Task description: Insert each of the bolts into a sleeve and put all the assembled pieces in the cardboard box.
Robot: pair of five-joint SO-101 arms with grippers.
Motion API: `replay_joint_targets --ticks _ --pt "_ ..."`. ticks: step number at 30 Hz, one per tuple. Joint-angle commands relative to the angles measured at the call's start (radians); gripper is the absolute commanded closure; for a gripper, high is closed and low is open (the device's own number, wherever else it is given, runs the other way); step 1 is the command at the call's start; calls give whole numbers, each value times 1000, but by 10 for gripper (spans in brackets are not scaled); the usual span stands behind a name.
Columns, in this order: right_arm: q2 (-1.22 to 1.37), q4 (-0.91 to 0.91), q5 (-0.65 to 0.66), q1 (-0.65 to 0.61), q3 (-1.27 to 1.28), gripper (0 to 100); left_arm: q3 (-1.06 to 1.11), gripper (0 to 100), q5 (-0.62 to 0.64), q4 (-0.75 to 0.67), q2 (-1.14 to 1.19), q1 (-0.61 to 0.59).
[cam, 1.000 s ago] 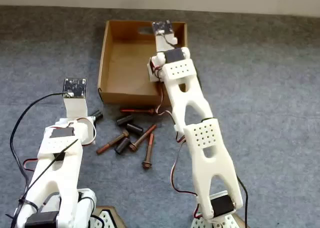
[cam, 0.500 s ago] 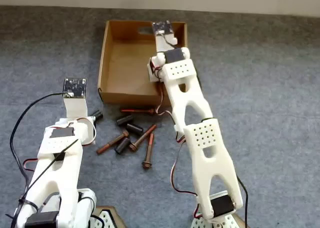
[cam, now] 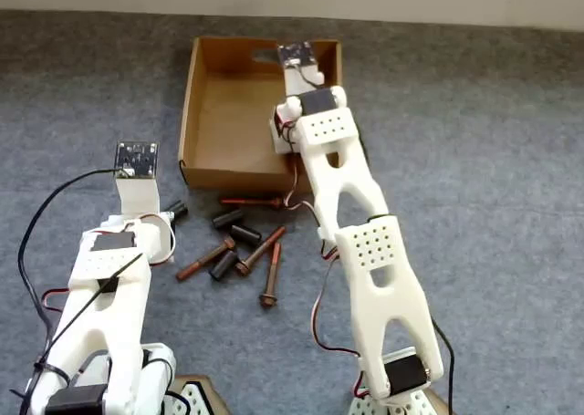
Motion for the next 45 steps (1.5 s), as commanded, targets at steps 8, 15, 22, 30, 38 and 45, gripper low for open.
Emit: replay_joint_targets --ticks 8,15,22,30,38,45 --pt "-19 4 -8 -7 -53 888 -4 992 -5 -15 -7 1" --pt "-33 1 -5 -7 -67 900 -4 992 -5 -15 -7 1" --pt "-42 28 -6 -8 -208 995 -4 992 -5 -15 -7 1" --pt "-8 62 0 -71 -216 993 -4 992 -5 -15 -7 1" --pt "94 53 0 -71 -202 993 -4 992 -5 -15 -7 1" --pt "94 84 2 -1 -232 993 -5 992 -5 -15 -8 1"
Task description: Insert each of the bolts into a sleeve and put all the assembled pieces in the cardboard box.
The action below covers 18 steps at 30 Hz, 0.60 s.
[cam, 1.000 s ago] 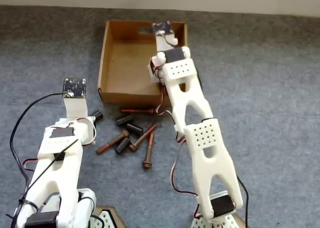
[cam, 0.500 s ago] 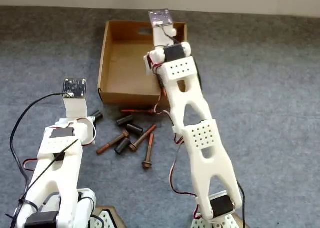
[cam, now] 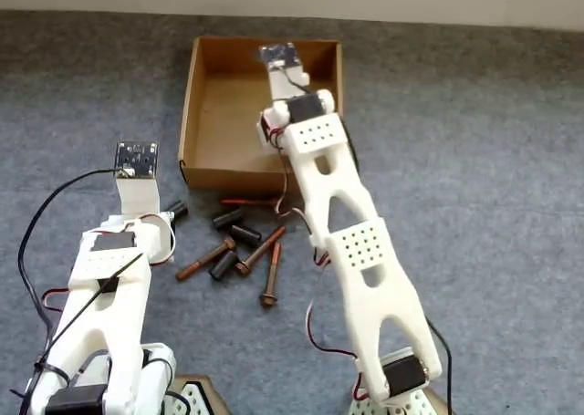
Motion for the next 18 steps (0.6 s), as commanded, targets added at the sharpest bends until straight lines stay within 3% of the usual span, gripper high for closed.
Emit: replay_joint_targets --ticks 1,5,18 --pt "-16 25 12 39 -41 993 -5 992 -5 -15 -8 1" --pt "-16 64 89 38 -81 993 -7 992 -5 -15 -8 1" --pt "-5 124 92 1 -226 993 -7 992 -5 -15 -8 1"
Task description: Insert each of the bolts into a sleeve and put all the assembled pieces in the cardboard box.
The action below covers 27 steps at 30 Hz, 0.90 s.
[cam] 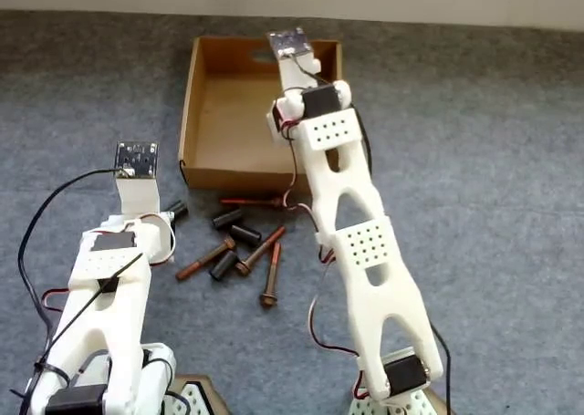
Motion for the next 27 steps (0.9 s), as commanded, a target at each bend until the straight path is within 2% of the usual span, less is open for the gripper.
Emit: replay_joint_targets --ticks 1,7,14,27 --pt "-2 -2 5 -22 -42 993 -7 992 -5 -15 -8 1" --pt "10 28 8 -10 -54 993 -7 992 -5 -15 -8 1" --pt "-150 137 5 -8 -130 993 -7 992 -5 -15 -8 1" --pt "-395 147 5 -58 -122 993 -7 992 -5 -15 -5 1"
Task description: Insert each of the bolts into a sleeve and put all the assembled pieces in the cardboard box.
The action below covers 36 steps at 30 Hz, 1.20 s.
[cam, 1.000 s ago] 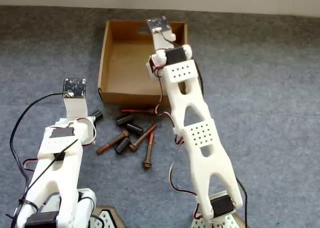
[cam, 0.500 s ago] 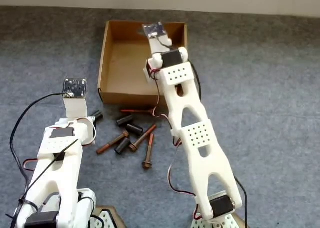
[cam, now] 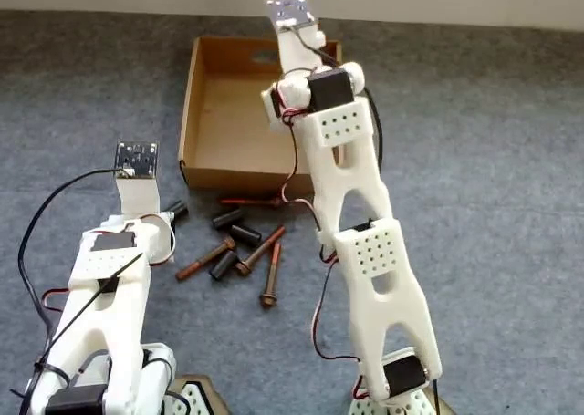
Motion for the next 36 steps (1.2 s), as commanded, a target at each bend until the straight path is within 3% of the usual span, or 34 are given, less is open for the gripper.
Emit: replay_joint_targets --ticks 1,17,28,36 --pt "-145 15 5 -36 -113 993 -7 992 -5 -15 -5 1" --pt "-414 16 5 -51 -88 993 -8 992 -5 -17 -5 1" --pt "-834 7 -80 -62 596 993 -7 992 -5 -17 -4 1" --pt "-909 -16 -78 -111 901 993 -5 992 -5 -17 -4 1"
